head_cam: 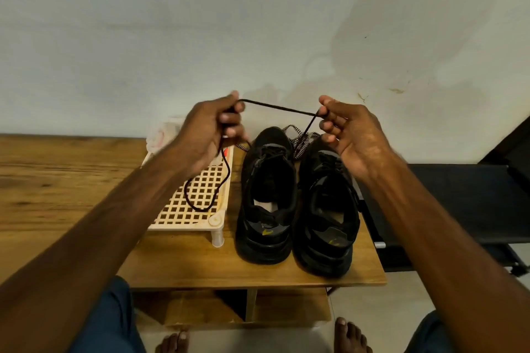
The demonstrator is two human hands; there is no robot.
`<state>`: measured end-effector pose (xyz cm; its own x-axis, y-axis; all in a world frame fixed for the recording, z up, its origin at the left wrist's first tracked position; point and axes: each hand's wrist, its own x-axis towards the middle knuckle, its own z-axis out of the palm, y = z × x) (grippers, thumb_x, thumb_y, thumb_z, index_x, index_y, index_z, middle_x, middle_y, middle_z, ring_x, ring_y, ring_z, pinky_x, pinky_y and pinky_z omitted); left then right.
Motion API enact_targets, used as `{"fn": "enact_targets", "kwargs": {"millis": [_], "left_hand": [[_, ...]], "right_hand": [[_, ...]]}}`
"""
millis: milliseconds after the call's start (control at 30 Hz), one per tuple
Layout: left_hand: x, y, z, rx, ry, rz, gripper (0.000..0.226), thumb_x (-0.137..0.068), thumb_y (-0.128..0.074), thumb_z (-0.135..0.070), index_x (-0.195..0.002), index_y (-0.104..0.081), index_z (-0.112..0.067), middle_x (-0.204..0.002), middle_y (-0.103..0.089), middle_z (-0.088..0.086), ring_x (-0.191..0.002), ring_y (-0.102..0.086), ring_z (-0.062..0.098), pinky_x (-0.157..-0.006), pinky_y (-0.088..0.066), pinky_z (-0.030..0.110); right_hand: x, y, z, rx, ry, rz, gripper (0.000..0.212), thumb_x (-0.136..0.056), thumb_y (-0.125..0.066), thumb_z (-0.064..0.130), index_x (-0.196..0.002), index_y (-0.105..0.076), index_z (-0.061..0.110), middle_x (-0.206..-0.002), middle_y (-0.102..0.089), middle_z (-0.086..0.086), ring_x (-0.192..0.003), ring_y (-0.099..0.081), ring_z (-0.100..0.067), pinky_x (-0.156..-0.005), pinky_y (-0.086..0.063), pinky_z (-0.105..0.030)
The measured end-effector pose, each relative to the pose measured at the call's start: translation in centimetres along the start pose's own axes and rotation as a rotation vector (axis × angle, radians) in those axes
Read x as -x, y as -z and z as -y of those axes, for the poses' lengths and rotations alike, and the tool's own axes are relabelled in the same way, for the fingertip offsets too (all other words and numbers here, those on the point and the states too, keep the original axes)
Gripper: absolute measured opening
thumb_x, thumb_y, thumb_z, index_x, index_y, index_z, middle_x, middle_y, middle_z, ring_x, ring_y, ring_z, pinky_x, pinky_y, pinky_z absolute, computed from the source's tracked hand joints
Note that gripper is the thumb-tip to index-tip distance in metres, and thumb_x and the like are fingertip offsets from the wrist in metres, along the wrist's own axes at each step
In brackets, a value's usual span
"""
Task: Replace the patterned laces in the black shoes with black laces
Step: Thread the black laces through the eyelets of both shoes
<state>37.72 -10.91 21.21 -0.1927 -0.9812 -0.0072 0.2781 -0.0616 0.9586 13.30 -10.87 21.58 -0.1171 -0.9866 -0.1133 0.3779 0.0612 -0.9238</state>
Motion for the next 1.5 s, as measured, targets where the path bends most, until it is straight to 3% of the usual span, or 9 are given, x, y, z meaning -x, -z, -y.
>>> {"fn": "enact_targets", "kwargs": {"millis": [167, 367, 533, 700, 800, 933, 1133, 1267, 1500], "left_hand": [[-1.5, 3.0, -0.4, 0.117, -0.005, -0.144, 0.022, -0.106, -0.043, -0.022, -0.091, -0.059, -0.017, -0.068, -0.045, -0.009, -0.052, -0.031, 0.006, -0.045, -0.032, 0.017], [-1.1, 2.0, 0.3, -0.317, -0.139, -0.124, 0.021, -0.101, -0.059, -0.013, -0.115, -0.073, -0.008, -0.102, -0.078, 0.001, -0.061, -0.055, 0.007, -0.053, -0.045, 0.016], [-0.3, 0.7, 0.7, -0.493, -0.247, -0.071, 0.025, -0.094, -0.072, -0.029, -0.1, -0.078, -0.006, -0.087, -0.079, 0.006, -0.049, -0.051, 0.01, -0.05, -0.044, 0.018], [-0.5, -0.2, 1.9, -0.562, -0.232, 0.103, 0.018, -0.098, -0.065, -0.021, -0.111, -0.077, -0.014, -0.092, -0.078, 0.007, -0.06, -0.049, 0.023, -0.05, -0.041, 0.024], [-0.6, -0.4, 2.1, -0.583, -0.24, 0.19, 0.025, -0.101, -0.06, -0.01, -0.122, -0.073, -0.013, -0.1, -0.078, 0.009, -0.068, -0.055, 0.026, -0.052, -0.047, 0.025], [-0.7, 0.0, 1.6, -0.593, -0.29, 0.072, 0.018, -0.098, -0.066, -0.013, -0.111, -0.074, -0.006, -0.095, -0.079, 0.004, -0.065, -0.07, 0.02, -0.055, -0.054, 0.023], [-1.1, 1.2, 1.8, -0.654, -0.285, -0.133, 0.02, -0.092, -0.074, -0.029, -0.094, -0.078, -0.009, -0.08, -0.079, 0.001, -0.064, -0.074, 0.019, -0.059, -0.058, 0.029], [-1.6, 1.4, 1.8, -0.636, -0.196, -0.017, 0.02, -0.101, -0.061, -0.015, -0.107, -0.075, -0.002, -0.089, -0.079, 0.006, -0.07, -0.073, 0.018, -0.059, -0.057, 0.023], [-0.8, 0.5, 2.3, -0.708, -0.283, -0.084, 0.018, -0.086, -0.081, -0.028, -0.092, -0.081, -0.011, -0.077, -0.078, -0.001, -0.062, -0.072, 0.016, -0.055, -0.051, 0.016]], "right_hand": [[-0.2, 0.6, -0.2, 0.241, -0.007, -0.121, 0.02, -0.094, -0.061, 0.009, -0.108, -0.075, 0.006, -0.076, -0.069, 0.001, -0.061, -0.053, -0.01, -0.049, -0.043, -0.02], [-0.1, 0.7, -1.1, 0.841, 0.199, -0.107, 0.012, -0.098, -0.061, 0.015, -0.102, -0.073, 0.015, -0.086, -0.079, -0.001, -0.072, -0.074, -0.013, -0.058, -0.053, -0.024], [0.0, 1.3, -1.6, 1.462, 0.36, -0.174, 0.015, -0.093, -0.068, 0.028, -0.097, -0.08, 0.019, -0.092, -0.077, -0.003, -0.083, -0.071, -0.021, -0.075, -0.058, -0.033], [0.9, -0.2, -1.0, 1.206, 0.431, 0.22, 0.045, -0.084, -0.079, 0.036, -0.127, -0.068, 0.033, -0.117, -0.063, 0.023, -0.105, -0.061, 0.0, -0.093, -0.051, -0.025], [1.1, -0.9, -1.7, 1.124, 0.397, 0.393, 0.049, -0.083, -0.08, 0.04, -0.129, -0.065, 0.035, -0.117, -0.071, 0.017, -0.113, -0.064, 0.001, -0.1, -0.052, -0.034], [1.1, -0.9, -1.4, 1.04, 0.411, 0.326, 0.009, -0.092, -0.075, 0.029, -0.096, -0.079, 0.022, -0.079, -0.076, 0.006, -0.076, -0.072, -0.006, -0.081, -0.057, -0.029], [1.2, 0.0, -0.3, 0.816, 0.447, 0.152, 0.035, -0.094, -0.07, 0.044, -0.074, -0.076, 0.016, -0.063, -0.059, -0.025, -0.054, -0.049, -0.02, -0.064, -0.053, -0.025], [0.2, 0.4, -0.2, 0.664, 0.394, -0.013, 0.043, -0.099, -0.064, 0.042, -0.07, -0.069, 0.011, -0.05, -0.048, -0.001, -0.045, -0.046, -0.016, -0.054, -0.05, -0.034], [0.5, 0.0, -1.7, 1.235, 0.52, 0.142, 0.022, -0.093, -0.073, 0.029, -0.113, -0.076, 0.022, -0.114, -0.071, 0.013, -0.101, -0.061, -0.001, -0.096, -0.052, -0.027]]}}
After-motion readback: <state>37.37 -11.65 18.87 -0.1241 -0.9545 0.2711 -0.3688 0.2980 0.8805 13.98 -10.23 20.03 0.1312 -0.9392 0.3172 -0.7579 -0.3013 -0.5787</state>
